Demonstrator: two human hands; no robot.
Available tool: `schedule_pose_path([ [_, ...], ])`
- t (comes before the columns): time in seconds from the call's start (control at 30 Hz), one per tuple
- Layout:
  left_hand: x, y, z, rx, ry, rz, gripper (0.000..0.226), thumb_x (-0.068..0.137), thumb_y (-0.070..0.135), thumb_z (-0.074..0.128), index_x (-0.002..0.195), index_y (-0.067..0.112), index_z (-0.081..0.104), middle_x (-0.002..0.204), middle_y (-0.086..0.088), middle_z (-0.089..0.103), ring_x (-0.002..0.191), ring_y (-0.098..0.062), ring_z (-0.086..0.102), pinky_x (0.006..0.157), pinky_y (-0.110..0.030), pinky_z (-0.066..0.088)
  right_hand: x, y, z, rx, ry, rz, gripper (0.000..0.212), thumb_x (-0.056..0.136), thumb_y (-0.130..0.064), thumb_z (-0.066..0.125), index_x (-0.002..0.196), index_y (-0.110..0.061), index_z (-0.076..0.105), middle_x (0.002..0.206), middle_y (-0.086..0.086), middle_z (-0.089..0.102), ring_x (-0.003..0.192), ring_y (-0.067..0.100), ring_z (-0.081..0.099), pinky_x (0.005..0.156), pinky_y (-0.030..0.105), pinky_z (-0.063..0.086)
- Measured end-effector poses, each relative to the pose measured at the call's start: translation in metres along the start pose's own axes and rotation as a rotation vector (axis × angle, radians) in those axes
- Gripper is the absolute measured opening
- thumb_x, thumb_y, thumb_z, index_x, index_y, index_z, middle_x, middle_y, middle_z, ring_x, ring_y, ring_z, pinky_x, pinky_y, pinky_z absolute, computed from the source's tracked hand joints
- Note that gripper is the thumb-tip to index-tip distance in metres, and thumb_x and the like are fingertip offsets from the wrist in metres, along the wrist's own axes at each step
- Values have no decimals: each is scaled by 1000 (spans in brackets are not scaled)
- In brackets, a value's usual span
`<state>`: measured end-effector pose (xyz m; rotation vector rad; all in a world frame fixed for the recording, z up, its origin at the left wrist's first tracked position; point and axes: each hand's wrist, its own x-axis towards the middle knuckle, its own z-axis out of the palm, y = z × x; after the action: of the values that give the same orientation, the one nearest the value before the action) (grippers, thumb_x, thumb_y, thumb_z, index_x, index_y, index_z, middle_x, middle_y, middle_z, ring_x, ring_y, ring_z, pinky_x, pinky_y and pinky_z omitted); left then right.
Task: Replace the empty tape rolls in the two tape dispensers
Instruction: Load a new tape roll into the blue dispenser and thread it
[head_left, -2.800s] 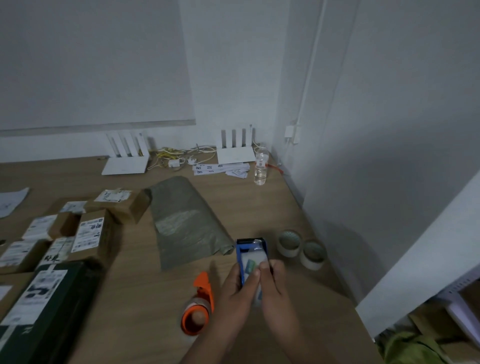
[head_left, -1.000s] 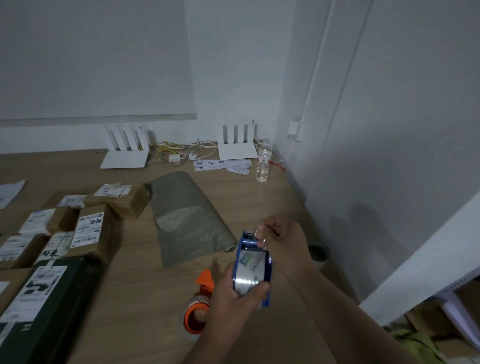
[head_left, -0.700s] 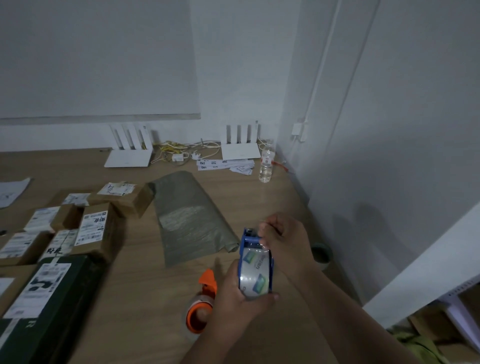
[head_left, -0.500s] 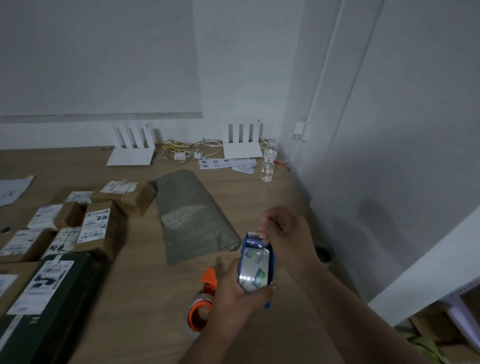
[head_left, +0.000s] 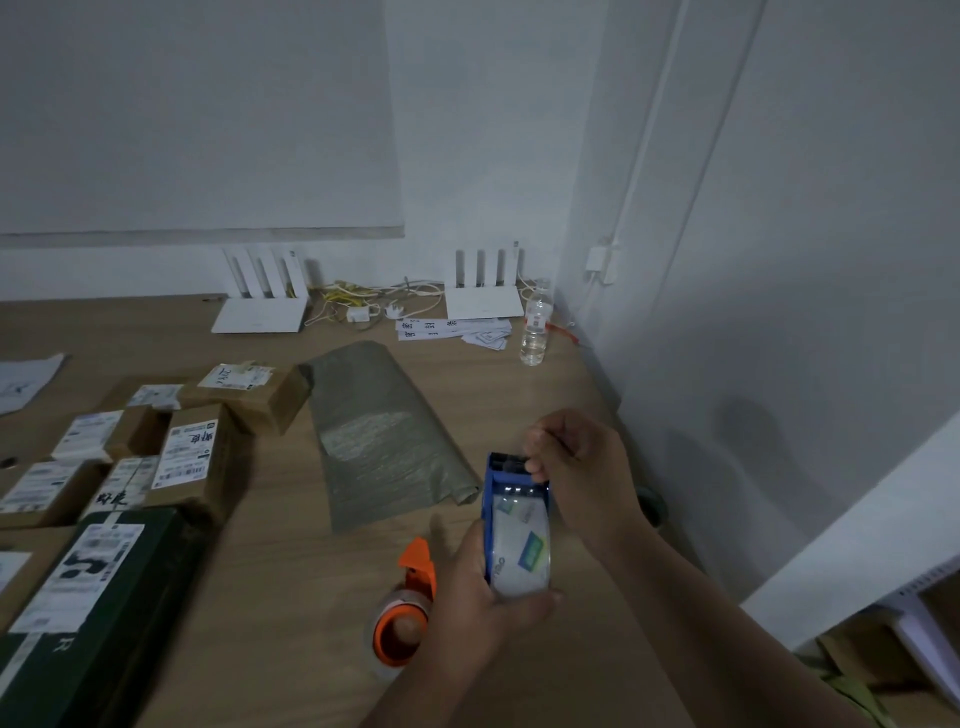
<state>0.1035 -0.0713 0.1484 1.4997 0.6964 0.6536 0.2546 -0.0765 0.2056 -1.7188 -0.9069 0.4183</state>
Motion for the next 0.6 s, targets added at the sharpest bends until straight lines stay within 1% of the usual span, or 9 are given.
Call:
schedule_pose_path([
  [0.07, 0, 0, 1, 12, 19, 16, 60, 66, -3, 85, 113, 21, 57, 102, 16, 72, 91, -4, 70, 70, -15, 53, -1, 1, -1, -9, -4, -15, 16, 90, -8, 58, 75, -9, 64, 69, 9, 69, 59, 13, 67, 62, 37, 59],
  [0.13, 2, -3, 2, 19, 38, 29, 53, 66, 1, 86, 109, 21, 61, 98, 10, 74, 85, -6, 71, 68, -16, 54, -1, 1, -2, -26, -9, -36, 17, 89, -8, 58, 73, -10, 63, 68, 10, 68, 64, 22, 68, 66, 46, 58],
  [0.23, 5, -7, 4, 21, 60, 29, 47, 66, 5, 87, 105, 18, 66, 94, 0, 76, 82, -11, 72, 67, -21, 56, -1, 2, -3, -48, -3, -72, 18, 89, -9, 58, 72, -11, 62, 67, 10, 68, 66, 27, 68, 67, 49, 59],
  [0.33, 8, -9, 6, 17, 73, 0, 44, 64, 10, 89, 102, 19, 68, 91, -1, 76, 80, -13, 72, 66, -24, 56, -1, 2, -5, -44, 6, -91, 18, 89, -12, 59, 71, -13, 61, 66, 9, 67, 65, 29, 66, 67, 51, 58],
  [0.43, 13, -7, 6, 24, 84, -32, 41, 62, 15, 90, 97, 22, 69, 86, 0, 76, 75, -13, 72, 64, -29, 59, -2, 4, -6, -17, 24, -81, 16, 84, -22, 58, 68, -20, 60, 63, 6, 66, 64, 27, 66, 66, 49, 58],
  [0.5, 16, -5, 6, 28, 89, -58, 40, 63, 14, 90, 95, 24, 68, 84, 4, 77, 73, -11, 72, 63, -31, 61, -1, 3, -7, -13, 55, -80, 20, 87, -16, 58, 67, -21, 59, 63, 4, 65, 63, 25, 65, 64, 45, 57],
  [0.53, 17, -5, 6, 26, 82, -73, 38, 64, 13, 89, 95, 25, 68, 82, 6, 77, 72, -9, 72, 61, -29, 60, 0, 2, -8, 3, 82, -72, 22, 89, -14, 58, 68, -21, 59, 63, 3, 64, 60, 22, 63, 60, 41, 56],
  [0.6, 17, -6, 4, 33, 78, -100, 28, 69, 11, 86, 89, 22, 69, 74, 6, 76, 66, -6, 71, 55, -19, 55, 4, -4, -10, 61, 106, -66, 23, 90, -14, 58, 69, -22, 59, 60, -1, 63, 55, 15, 58, 53, 30, 48],
])
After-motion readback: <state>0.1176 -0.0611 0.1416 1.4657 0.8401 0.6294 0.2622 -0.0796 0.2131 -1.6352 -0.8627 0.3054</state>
